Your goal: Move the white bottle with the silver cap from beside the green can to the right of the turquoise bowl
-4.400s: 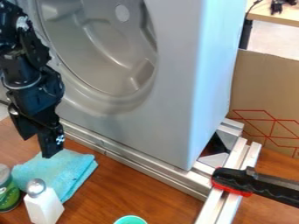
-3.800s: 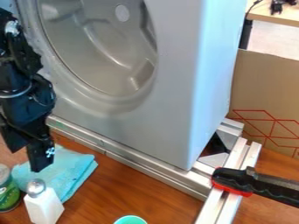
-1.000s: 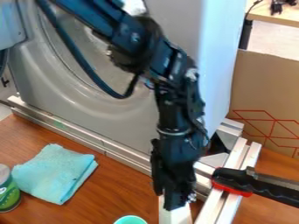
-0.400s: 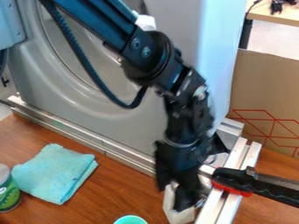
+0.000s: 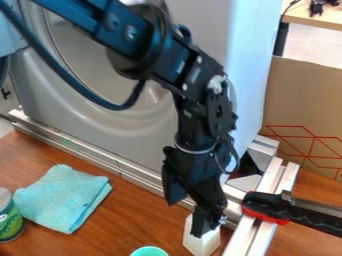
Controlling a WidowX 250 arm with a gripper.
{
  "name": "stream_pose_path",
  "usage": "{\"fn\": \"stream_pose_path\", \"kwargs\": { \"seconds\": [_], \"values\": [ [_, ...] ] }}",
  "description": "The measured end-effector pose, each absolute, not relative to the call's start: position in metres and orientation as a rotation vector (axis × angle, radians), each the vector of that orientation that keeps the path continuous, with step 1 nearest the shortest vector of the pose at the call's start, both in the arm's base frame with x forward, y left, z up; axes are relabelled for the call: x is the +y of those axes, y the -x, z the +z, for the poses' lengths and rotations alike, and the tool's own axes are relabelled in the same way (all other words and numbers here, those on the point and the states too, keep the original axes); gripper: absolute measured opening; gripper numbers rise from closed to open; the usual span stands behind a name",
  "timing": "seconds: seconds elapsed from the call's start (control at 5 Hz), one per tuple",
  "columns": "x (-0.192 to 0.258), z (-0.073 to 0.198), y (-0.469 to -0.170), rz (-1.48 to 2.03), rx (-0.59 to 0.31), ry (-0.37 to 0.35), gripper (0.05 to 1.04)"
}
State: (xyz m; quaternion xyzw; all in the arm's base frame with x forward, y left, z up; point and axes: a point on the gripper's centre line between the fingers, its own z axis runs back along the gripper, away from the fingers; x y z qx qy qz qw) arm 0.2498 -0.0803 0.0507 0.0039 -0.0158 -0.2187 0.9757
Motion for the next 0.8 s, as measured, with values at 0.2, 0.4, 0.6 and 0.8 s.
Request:
{"fn": "stream_pose_path", "kwargs": {
  "seconds": [0.2, 0.4, 0.6, 0.8],
  "values": [
    [-0.067, 0.073, -0.239, -0.398, -0.092, -0.017, 1.001],
    [-0.025, 0.088, -0.211, -0.432, -0.056, -0.077, 1.001],
    [0.017, 0.082, -0.184, -0.394, -0.014, -0.125, 1.001],
    [0.050, 0.080, -0.179, -0.341, -0.019, -0.151, 1.001]
  ]
}}
